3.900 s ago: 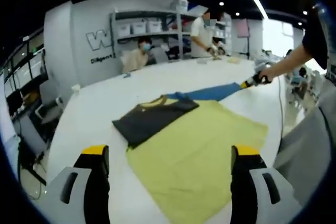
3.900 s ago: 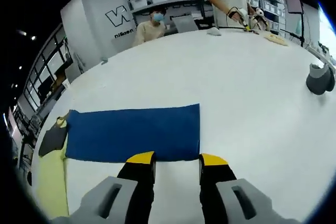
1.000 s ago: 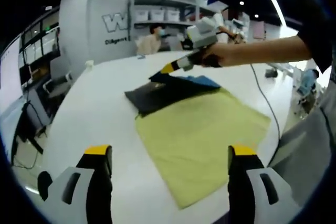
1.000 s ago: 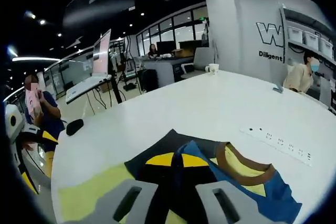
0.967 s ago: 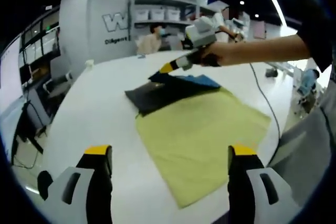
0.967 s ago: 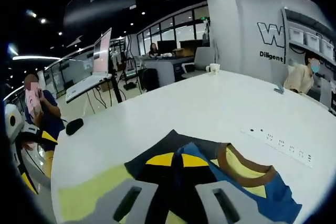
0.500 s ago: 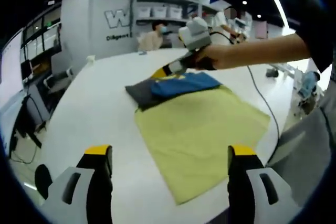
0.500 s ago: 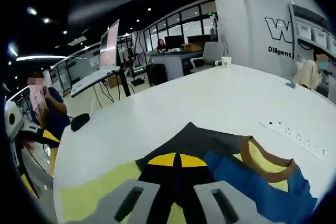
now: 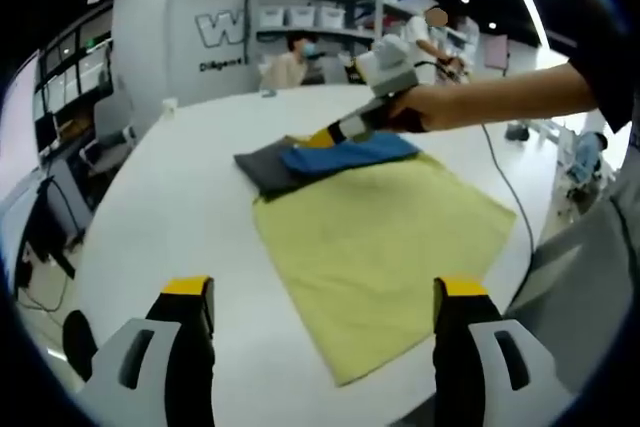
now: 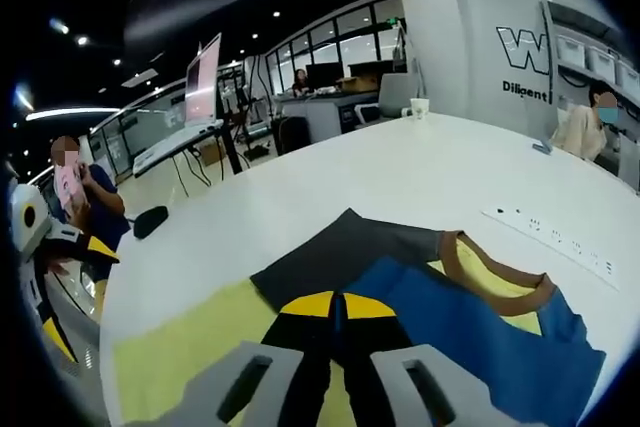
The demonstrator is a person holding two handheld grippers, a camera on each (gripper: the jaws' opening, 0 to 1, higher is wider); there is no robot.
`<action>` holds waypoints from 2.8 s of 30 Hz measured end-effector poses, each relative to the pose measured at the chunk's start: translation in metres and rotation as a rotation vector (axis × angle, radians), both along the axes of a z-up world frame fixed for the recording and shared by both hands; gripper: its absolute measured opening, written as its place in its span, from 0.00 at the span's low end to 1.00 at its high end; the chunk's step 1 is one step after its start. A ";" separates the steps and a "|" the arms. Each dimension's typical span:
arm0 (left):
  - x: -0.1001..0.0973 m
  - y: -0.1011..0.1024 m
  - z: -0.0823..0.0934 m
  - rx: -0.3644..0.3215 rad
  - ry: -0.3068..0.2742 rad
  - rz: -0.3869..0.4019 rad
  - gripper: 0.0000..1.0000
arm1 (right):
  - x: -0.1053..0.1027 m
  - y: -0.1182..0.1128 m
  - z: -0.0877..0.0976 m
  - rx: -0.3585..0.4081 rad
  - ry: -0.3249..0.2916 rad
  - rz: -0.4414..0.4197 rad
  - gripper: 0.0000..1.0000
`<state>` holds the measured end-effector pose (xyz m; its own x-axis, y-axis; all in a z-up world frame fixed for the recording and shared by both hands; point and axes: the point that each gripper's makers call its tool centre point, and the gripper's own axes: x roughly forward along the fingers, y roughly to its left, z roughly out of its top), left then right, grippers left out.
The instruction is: Fold the garment on the visible template until the final outline fits inside the template.
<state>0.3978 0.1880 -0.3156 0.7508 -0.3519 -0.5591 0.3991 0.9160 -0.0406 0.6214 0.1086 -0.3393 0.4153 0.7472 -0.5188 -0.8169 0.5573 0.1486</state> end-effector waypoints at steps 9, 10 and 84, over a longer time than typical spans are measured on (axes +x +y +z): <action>-0.007 -0.002 -0.026 0.061 0.096 -0.038 0.87 | -0.009 -0.026 0.000 -0.035 -0.052 0.034 0.39; -0.007 -0.003 -0.027 0.060 0.099 -0.038 0.86 | -0.011 -0.029 0.000 -0.050 -0.063 0.037 0.40; -0.044 -0.007 -0.071 -0.035 0.344 0.082 0.11 | -0.252 -0.273 -0.056 -0.063 0.284 -0.447 0.02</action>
<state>0.3540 0.1813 -0.3869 0.5469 -0.3217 -0.7729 0.2818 0.9401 -0.1919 0.3689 -0.1646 -0.3953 0.5226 0.4930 -0.6956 -0.4299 0.8569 0.2844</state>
